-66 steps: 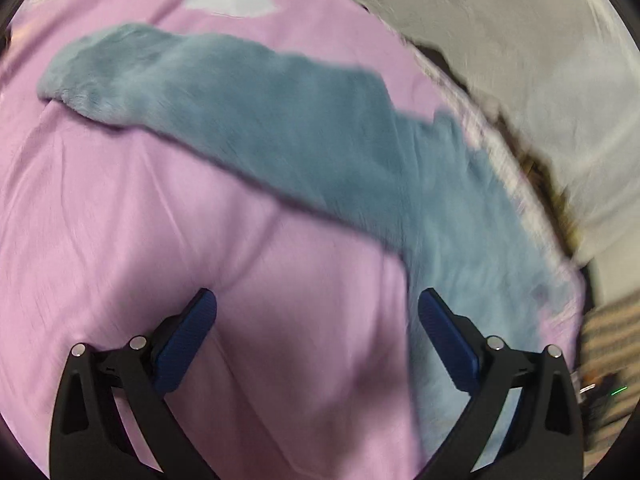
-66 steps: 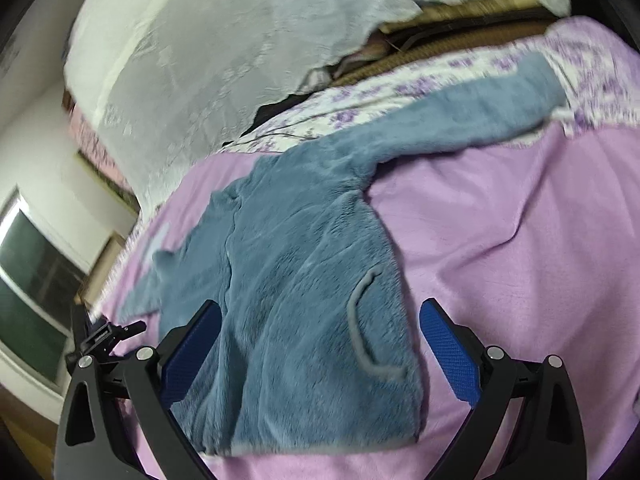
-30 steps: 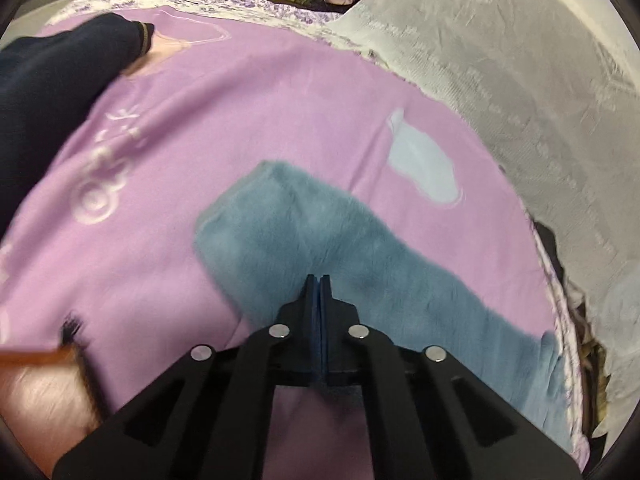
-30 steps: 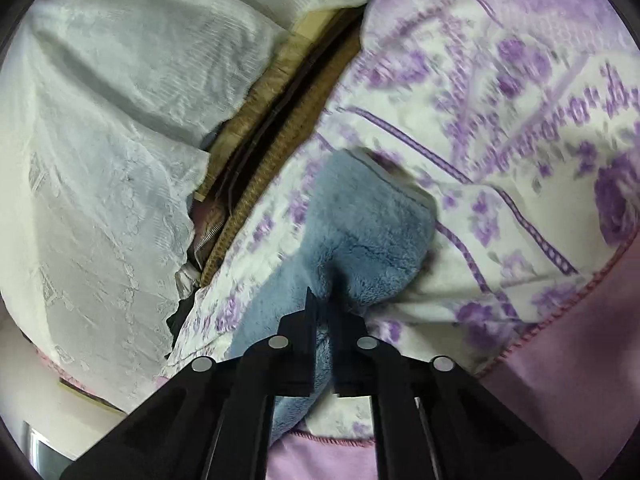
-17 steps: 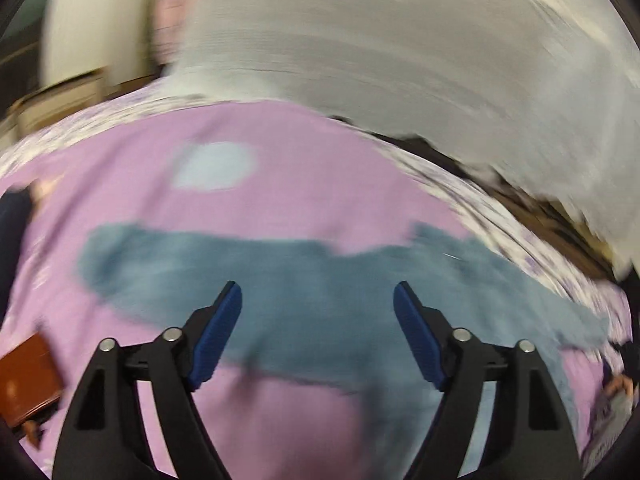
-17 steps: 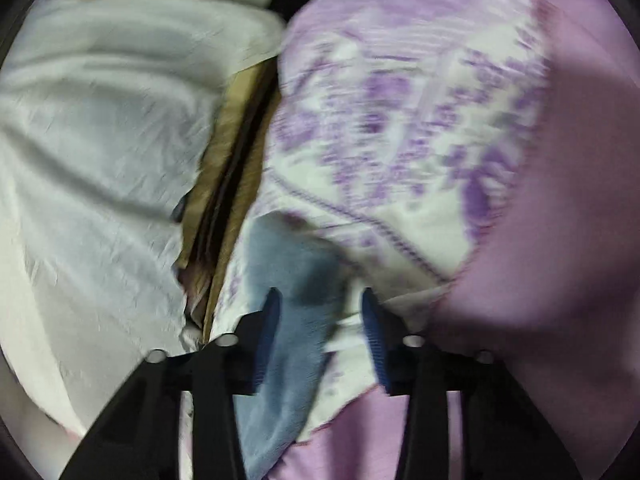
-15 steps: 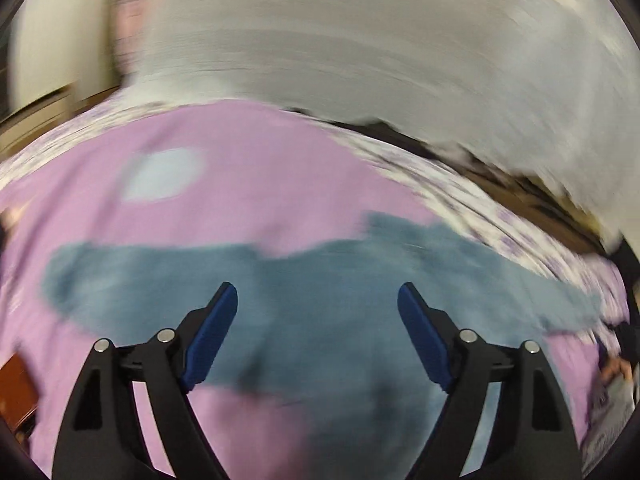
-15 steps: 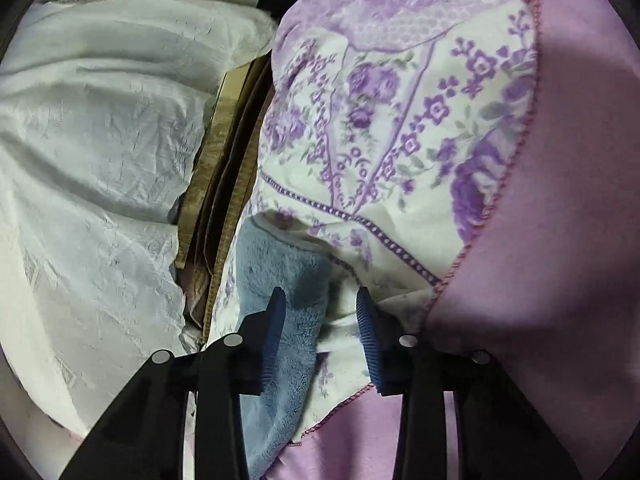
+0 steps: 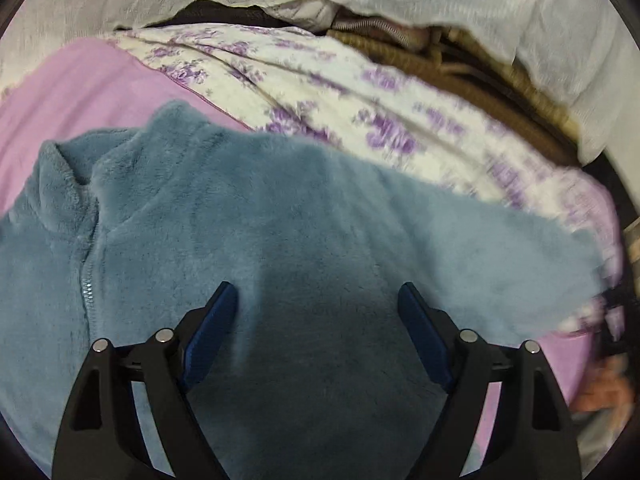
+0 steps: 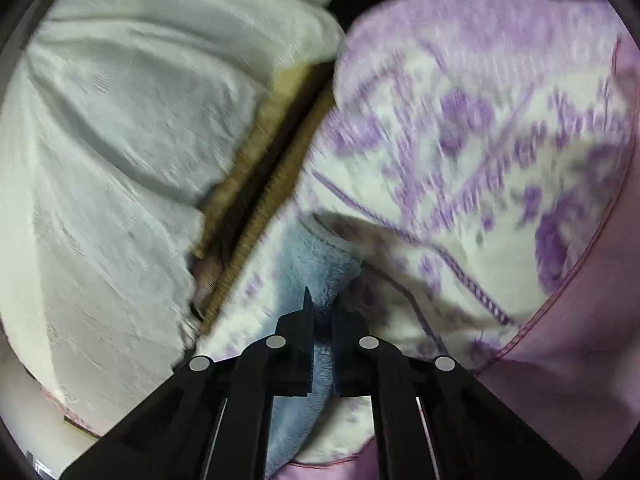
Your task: Fold small clothes
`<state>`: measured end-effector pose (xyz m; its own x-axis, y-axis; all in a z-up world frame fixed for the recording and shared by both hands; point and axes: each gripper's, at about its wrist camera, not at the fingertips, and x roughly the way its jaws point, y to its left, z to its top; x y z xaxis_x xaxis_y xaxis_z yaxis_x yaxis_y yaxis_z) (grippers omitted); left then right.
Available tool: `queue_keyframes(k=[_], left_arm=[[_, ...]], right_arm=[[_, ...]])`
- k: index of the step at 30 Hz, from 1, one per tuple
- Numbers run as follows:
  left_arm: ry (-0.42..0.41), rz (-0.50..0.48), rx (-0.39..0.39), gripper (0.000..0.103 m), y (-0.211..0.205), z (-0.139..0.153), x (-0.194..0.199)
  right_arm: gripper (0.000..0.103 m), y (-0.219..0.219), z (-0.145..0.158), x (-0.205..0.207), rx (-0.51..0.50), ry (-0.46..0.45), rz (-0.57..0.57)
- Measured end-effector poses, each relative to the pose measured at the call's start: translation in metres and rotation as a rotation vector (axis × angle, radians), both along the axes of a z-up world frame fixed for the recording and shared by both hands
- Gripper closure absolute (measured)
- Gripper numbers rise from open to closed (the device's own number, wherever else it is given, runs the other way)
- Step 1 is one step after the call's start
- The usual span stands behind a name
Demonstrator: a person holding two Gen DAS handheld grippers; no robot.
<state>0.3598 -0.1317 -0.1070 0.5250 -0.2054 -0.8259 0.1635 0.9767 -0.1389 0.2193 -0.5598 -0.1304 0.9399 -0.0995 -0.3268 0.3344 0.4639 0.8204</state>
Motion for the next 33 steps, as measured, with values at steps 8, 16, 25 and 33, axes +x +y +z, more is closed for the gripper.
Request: queue_keyframes(k=[8, 16, 25, 33], left_arm=[[-0.058, -0.042, 0.124, 0.006, -0.019, -0.012, -0.01], [-0.011, -0.084, -0.05, 0.007, 0.027, 0.02, -0.021], [-0.037, 0.147, -0.161, 0.007, 0.211, 0.032, -0.068], [-0.143, 0.34, -0.123, 0.006, 0.305, 0.008, -0.117]], right_arm=[[0.095, -0.006, -0.037, 0.031, 0.076, 0.239, 0.045], [0.095, -0.007, -0.018, 0.015, 0.065, 0.066, 0.034], [0.095, 0.057, 0.04, 0.021, -0.095, 0.005, 0.208], [0.095, 0.109, 0.073, 0.017, -0.19, 0.022, 0.274]])
